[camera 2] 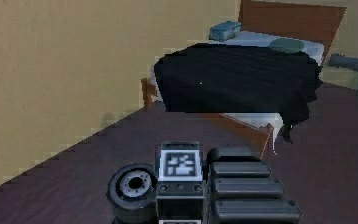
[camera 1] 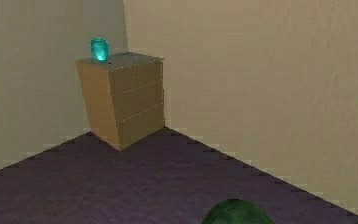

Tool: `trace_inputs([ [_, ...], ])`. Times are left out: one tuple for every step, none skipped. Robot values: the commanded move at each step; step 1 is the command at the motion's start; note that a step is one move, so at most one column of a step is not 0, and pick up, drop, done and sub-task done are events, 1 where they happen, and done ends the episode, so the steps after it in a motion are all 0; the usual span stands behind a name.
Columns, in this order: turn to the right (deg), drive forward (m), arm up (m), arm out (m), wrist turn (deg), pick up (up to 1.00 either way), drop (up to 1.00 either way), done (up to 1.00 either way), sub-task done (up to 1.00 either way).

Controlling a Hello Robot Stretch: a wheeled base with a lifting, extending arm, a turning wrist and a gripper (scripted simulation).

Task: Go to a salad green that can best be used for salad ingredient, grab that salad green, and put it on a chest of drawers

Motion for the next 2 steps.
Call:
trace_inputs([
  [0.0, 1.0, 0.0, 0.0, 0.0, 0.0, 0.0, 0.0, 0.0],
  [-3.0, 0.0, 0.0, 0.0, 0.0, 0.0, 0.0, 0.0, 0.0],
])
